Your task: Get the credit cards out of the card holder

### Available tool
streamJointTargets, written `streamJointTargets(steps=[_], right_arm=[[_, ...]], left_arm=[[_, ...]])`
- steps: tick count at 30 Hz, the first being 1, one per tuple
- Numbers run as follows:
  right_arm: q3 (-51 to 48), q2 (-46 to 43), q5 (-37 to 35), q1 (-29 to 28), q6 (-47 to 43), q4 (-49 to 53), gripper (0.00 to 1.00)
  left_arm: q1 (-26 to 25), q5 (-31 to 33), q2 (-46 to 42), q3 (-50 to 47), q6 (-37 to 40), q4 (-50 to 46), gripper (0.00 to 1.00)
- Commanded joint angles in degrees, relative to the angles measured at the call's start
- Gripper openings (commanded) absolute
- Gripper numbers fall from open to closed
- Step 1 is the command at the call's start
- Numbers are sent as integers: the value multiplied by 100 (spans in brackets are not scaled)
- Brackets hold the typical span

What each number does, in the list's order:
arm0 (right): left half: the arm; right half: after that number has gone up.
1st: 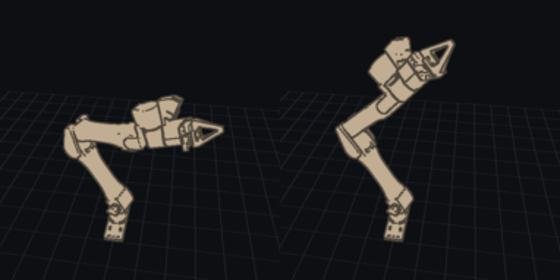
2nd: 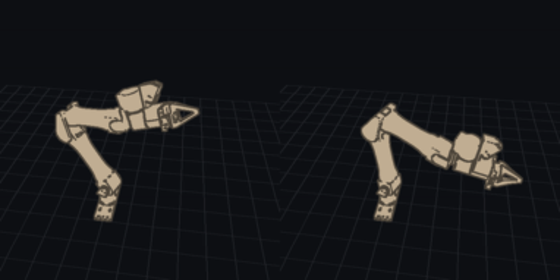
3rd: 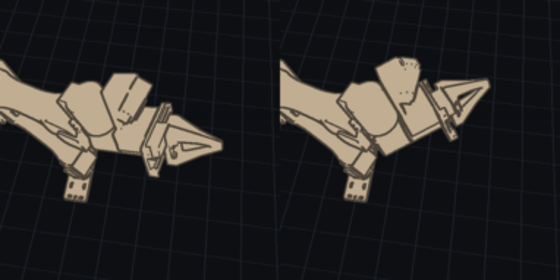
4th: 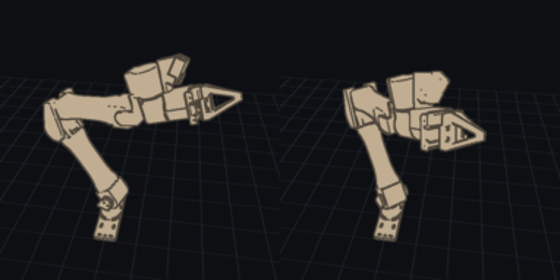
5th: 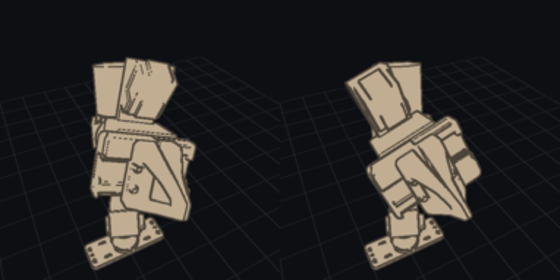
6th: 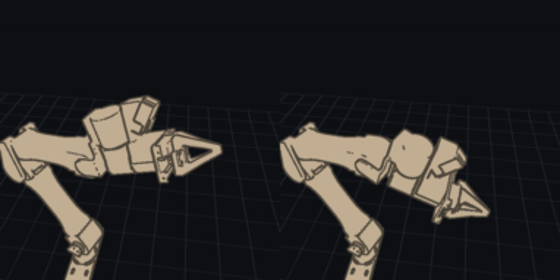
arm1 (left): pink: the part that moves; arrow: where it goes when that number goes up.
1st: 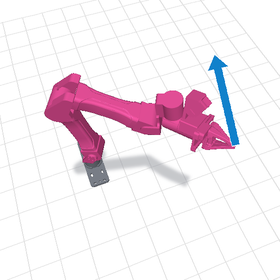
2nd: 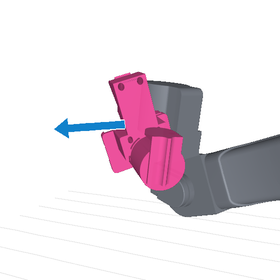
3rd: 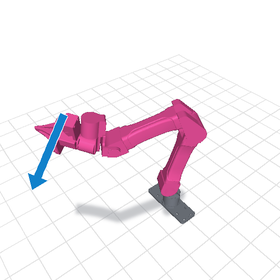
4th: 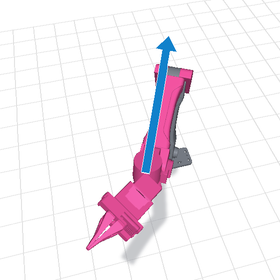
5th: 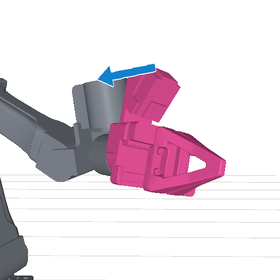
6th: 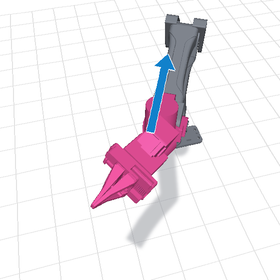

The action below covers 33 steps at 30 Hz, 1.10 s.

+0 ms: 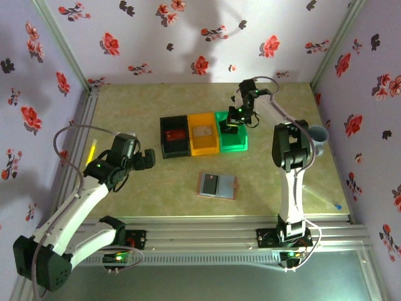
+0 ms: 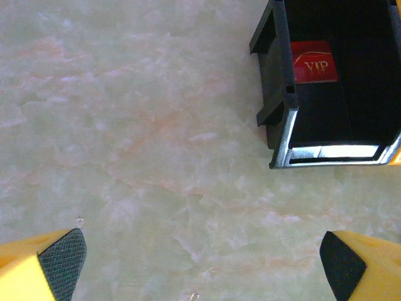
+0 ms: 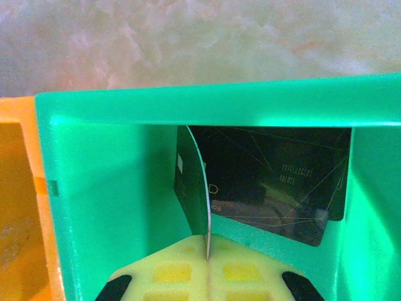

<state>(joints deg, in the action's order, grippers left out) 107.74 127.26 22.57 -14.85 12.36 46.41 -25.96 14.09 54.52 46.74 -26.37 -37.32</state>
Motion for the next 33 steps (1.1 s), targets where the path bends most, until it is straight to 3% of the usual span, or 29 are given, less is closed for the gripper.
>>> streamJointTargets(steps=[1, 5, 12, 24, 29, 33], right_arm=[[133, 151, -37, 46, -93, 105, 10], [167, 155, -60, 55, -67, 100, 12], [299, 29, -146, 64, -12, 136, 27], [660, -495, -940, 105, 200, 430, 34], [532, -1076, -996, 65, 397, 463, 36], [-353, -2065, -722, -146, 548, -101, 41]], left_arm=[[30, 191, 17, 20, 124, -12, 100], [33, 194, 51, 24, 124, -27, 100], [34, 187, 102, 54, 123, -70, 100], [22, 173, 138, 151, 176, -192, 100], [-47, 173, 107, 153, 250, -188, 100], [-180, 191, 5, 118, 230, -135, 100]])
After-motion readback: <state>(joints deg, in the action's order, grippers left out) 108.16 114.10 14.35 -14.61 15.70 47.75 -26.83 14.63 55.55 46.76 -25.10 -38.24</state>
